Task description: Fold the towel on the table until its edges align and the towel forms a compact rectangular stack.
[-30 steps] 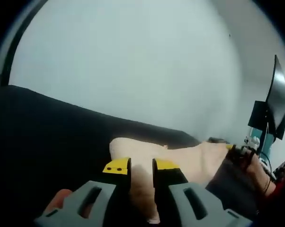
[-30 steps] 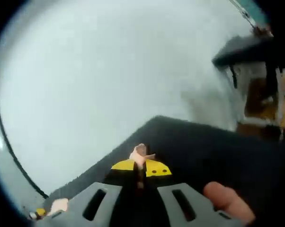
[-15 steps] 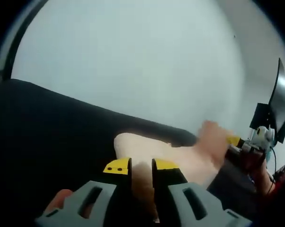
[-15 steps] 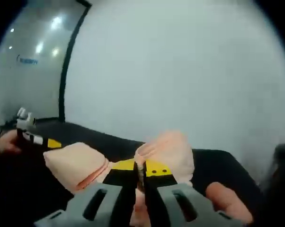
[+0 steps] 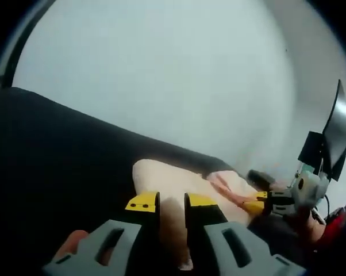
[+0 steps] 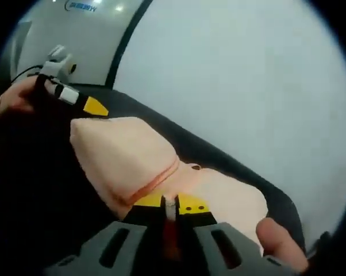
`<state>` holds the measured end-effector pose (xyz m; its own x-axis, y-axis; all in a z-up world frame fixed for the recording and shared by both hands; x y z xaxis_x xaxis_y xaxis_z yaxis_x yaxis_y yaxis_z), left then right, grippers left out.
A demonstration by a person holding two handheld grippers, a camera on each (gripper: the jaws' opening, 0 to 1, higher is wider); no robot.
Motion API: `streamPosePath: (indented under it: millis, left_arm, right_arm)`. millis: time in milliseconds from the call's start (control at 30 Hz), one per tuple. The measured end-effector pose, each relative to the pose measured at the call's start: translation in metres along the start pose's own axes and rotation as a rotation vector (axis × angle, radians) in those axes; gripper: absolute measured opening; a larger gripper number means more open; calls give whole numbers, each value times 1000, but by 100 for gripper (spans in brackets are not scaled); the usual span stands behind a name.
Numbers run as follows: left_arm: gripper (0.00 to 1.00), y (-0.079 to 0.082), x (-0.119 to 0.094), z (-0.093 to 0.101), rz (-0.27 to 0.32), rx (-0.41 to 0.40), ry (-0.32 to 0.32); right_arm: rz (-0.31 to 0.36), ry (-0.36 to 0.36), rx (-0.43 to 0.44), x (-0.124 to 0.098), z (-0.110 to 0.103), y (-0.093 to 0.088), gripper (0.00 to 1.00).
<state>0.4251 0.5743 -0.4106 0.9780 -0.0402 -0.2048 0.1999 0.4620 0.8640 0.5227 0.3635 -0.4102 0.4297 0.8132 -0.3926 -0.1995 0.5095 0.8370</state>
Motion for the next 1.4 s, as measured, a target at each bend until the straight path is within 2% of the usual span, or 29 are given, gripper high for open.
streamPosePath:
  millis: [67,100,133,167,200,300,333,367,400,433,467,500,533,633,667,700,767,800,867,900,1000,1067,1133,1167,1200,1267,1300,1367,1400]
  left_arm:
    - [20,-1,1,0,-5,-3,-4]
    - [20,-1,1,0,-7,-5,-5]
    - [20,-1,1,0,-8,-6,-6]
    - [20,-1,2,-1,-9,-5,-6]
    - [20,-1,2,-1,-10,-2,-2]
    - [20,-2,4,-5,-15,-1,6]
    - [20,-3,4,-5,-16,-4,9]
    - [20,-4,4,-5,-20,-1,8]
    - [20,-4,5,-6,-22,3,10]
    - [20,-3,5,-7,-24,7,11]
    - [20,-3,5,-7,-23,13,15]
    - [20,-3,5,-8,-22,17,17]
    - [20,-1,4,-10,-18,24,23]
    - [20,3,3,-15,-2,29,40]
    - [20,4,3,-17,2,27,42]
    - [20,1,3,-13,3,25,41]
    - [20,0,4,-14,-5,20,37]
    - [20,-2,5,-15,-10,17,37]
    - [20,-4,5,-16,-19,12,37]
    - [20,-5,5,-17,-19,6,37]
    - [20,-4,4,-16,-14,2,37]
    - [20,-1,3,-19,-12,6,40]
    - [19,2,2,-21,2,-9,43]
    - [19,4,2,-21,8,-13,40]
    - [19,4,1,-20,11,-13,38]
    - [19,3,2,-19,6,-8,35]
    - [19,1,3,-20,0,-8,36]
    - [19,-2,3,-19,-17,-14,31]
    - [19,-3,3,-19,-18,-20,26]
  right_arm:
    - [-6,62,-13,-5,-7,-1,11]
    - [0,168,31,-16,-18,3,22]
    - [0,202,51,-24,-20,5,31]
    - [32,251,78,-35,-21,14,35]
    - [92,251,107,-45,-12,25,31]
    - [171,64,128,-50,51,38,13]
    - [182,1,125,-44,72,36,13]
    - [163,-28,151,-35,85,30,13]
    - [102,-6,167,-23,91,16,13]
    - [40,63,177,-20,82,6,13]
    - [35,136,166,-24,65,5,13]
    - [69,176,144,-28,52,6,14]
    - [106,196,115,-32,41,5,14]
    - [50,175,11,-29,18,-12,14]
    - [75,183,-28,-26,13,-12,15]
    - [98,208,-19,-22,8,-10,20]
    - [108,230,55,-19,3,-8,27]
    - [106,236,36,-16,2,-8,25]
    - [46,108,-73,-6,16,-16,10]
    - [36,110,-126,-3,17,-19,4]
    - [36,171,-137,-16,11,-12,2]
    - [113,199,-161,-32,7,6,1]
    - [76,260,-204,-38,-3,4,1]
    - [70,255,-190,-37,-7,3,1]
    - [54,238,-173,-33,-9,-1,1]
    - [-12,241,-248,-21,-12,-20,3]
    - [-38,263,-252,-17,-17,-27,9]
    - [36,300,-239,-22,-20,-19,16]
    - [52,313,-178,-26,-17,-13,23]
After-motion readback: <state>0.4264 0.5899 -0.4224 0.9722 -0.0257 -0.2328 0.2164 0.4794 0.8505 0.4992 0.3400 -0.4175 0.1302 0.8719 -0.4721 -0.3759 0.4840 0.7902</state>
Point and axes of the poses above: the point that each gripper's makers call its tool centre point, and the gripper's own axes: x roughly forward along the fingers, z roughly to its right, y roughly out of its top, the point moved 6 cm from there along -x, roughly backward along the fingers, and after that the axes turned 3 degrees about y, right-handed, at the moved point
